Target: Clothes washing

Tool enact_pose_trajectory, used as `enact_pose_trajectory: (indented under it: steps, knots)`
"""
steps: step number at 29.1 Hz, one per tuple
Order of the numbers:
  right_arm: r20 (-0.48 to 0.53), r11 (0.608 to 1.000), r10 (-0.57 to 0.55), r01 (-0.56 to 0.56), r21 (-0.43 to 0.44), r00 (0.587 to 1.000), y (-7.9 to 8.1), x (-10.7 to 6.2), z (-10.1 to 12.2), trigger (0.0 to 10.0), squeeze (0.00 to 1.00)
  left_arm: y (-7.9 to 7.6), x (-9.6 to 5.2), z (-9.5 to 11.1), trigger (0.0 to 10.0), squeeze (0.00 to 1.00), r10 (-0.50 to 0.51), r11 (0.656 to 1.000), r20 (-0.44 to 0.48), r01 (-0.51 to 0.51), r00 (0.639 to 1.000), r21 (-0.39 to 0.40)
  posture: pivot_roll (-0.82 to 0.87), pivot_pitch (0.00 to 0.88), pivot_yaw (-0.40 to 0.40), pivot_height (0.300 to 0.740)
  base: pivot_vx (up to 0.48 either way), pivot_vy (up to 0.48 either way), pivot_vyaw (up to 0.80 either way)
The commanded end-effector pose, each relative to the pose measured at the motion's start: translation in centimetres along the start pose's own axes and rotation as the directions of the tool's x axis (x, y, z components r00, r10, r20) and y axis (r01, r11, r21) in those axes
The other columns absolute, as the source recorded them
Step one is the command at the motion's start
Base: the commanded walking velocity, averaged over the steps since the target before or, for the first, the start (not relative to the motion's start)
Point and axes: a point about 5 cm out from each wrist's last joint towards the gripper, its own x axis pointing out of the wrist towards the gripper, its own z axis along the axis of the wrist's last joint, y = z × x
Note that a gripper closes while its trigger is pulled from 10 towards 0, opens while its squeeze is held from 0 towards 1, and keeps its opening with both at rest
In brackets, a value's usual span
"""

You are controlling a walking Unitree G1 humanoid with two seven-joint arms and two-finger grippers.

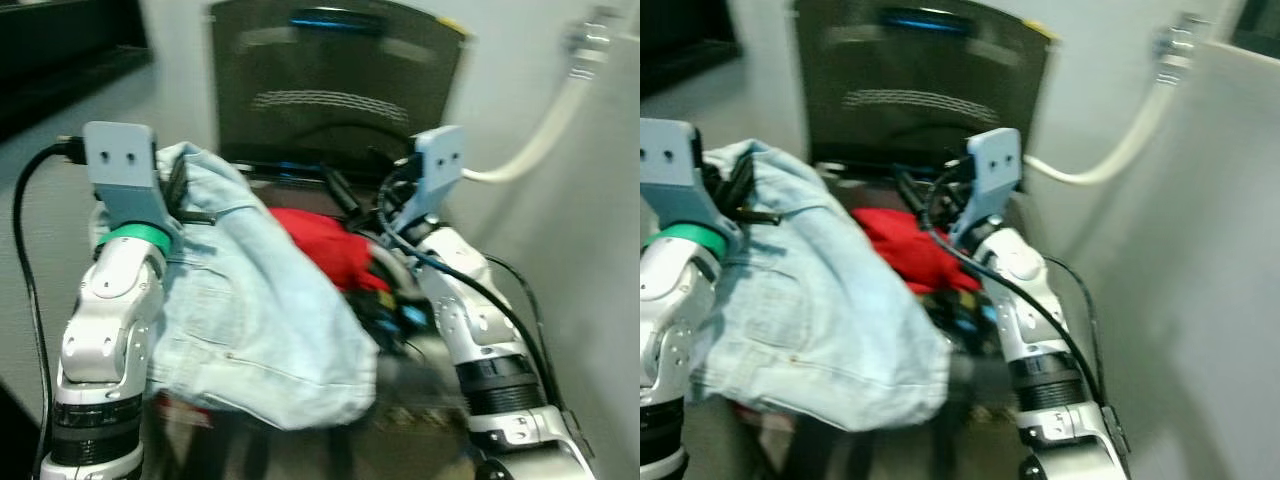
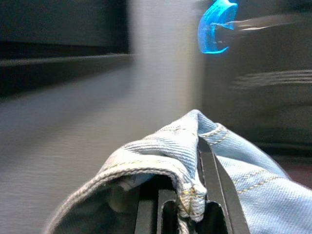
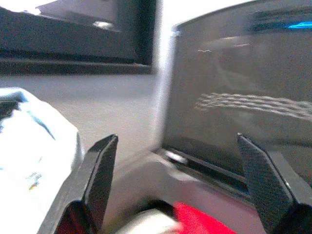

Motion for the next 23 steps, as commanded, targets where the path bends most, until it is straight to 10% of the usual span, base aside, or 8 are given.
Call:
enact_pose_trajectory:
  steps: [1, 23]
  knots:
    - [-0.011, 0.999, -0.033, 0.033, -0.003, 0.999, -1.0, -0.6, -0.2, 10.0, 0.00, -0.9, 0.0, 0.2, 10.0, 0.00, -0.027, 1.000, 0.007, 0.027, 1.000, -0.013, 0.10, 0.000, -0.029, 0.740, 0.000, 0.000, 0.00]
    - [-0.024, 0.995, -0.099, 0.100, 0.002, 0.995, -2.3, -1.1, -0.3, 10.0, 0.00, -2.1, 0.3, -0.8, 10.0, 0.00, -0.145, 0.989, -0.040, 0.146, 0.989, 0.021, 0.09, 0.000, -0.026, 0.740, 0.000, 0.000, 0.00]
